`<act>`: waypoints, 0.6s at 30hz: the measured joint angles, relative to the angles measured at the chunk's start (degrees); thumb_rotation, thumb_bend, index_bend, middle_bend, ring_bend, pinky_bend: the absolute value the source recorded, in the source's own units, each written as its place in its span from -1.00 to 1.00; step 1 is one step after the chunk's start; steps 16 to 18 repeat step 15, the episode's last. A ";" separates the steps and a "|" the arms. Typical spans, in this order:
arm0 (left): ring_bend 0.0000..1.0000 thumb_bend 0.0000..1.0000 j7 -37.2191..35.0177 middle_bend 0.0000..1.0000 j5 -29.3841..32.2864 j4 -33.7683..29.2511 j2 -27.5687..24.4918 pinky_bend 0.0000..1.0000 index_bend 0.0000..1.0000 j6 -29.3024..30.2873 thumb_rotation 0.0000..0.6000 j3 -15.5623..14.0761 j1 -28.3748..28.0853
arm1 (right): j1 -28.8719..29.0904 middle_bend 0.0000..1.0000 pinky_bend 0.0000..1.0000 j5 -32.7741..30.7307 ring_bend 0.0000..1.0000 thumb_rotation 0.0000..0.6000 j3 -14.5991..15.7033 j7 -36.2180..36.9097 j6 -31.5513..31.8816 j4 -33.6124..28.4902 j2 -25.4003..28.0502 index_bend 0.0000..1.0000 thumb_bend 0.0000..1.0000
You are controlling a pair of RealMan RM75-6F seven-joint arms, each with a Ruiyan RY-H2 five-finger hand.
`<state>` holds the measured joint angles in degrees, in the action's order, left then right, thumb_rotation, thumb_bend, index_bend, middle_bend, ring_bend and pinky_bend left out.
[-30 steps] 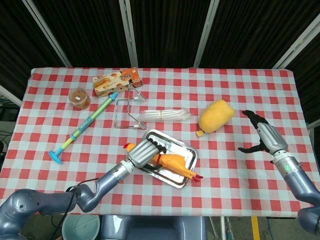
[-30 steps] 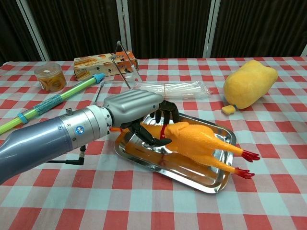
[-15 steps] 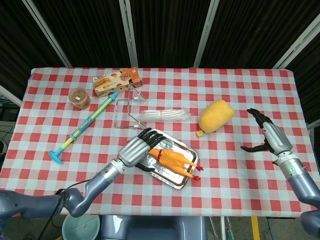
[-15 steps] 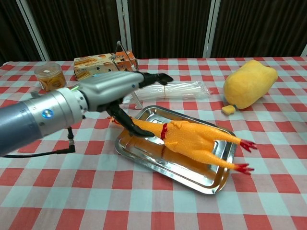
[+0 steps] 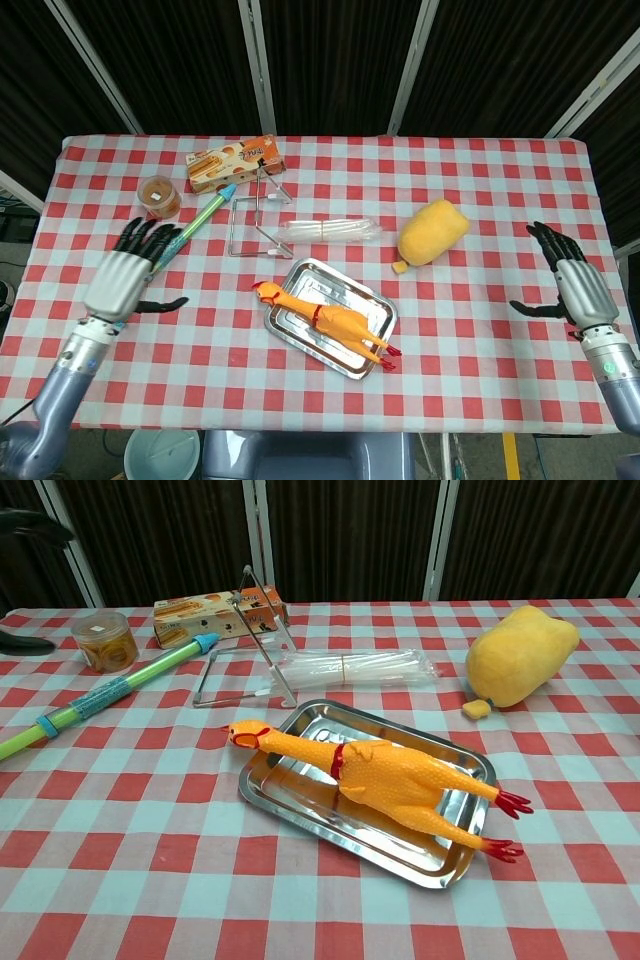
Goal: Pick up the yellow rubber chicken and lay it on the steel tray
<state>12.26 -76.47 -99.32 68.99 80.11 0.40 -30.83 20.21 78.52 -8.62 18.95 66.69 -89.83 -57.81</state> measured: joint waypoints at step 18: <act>-0.92 -0.86 -2.67 -0.75 -1.32 -1.35 -5.17 -0.97 -0.71 8.95 1.00 -6.77 15.97 | -8.27 -1.00 -0.98 5.47 -1.00 1.00 5.23 -23.01 14.53 3.77 -8.39 -1.00 -0.65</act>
